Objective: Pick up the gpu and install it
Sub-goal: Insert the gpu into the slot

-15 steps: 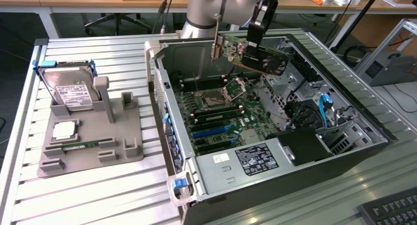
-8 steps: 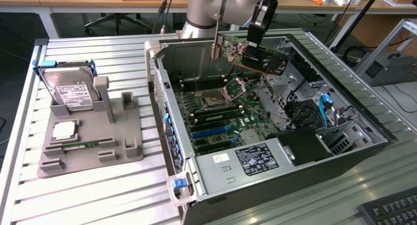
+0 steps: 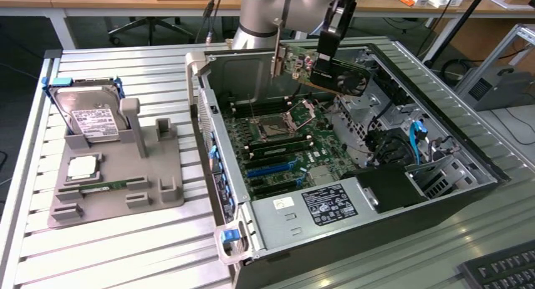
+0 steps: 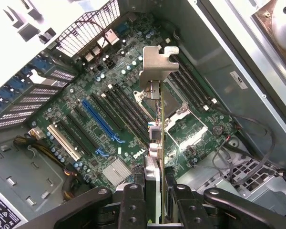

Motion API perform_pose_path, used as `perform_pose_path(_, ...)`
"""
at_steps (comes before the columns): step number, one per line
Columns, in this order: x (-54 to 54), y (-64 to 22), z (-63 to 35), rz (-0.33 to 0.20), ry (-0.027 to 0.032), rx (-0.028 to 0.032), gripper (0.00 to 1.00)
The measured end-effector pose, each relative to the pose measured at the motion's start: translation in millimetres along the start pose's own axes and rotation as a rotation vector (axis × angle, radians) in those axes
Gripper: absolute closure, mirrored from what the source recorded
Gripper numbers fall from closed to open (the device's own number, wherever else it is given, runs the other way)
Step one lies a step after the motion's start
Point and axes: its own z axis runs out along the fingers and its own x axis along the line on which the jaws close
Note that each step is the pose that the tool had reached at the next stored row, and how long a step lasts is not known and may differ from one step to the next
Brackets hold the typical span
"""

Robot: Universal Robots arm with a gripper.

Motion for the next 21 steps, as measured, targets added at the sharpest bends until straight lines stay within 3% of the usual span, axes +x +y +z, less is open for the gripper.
perform_pose_path(21,0.0,0.0,0.0,-0.047,-0.0014,-0.0009,0.73)
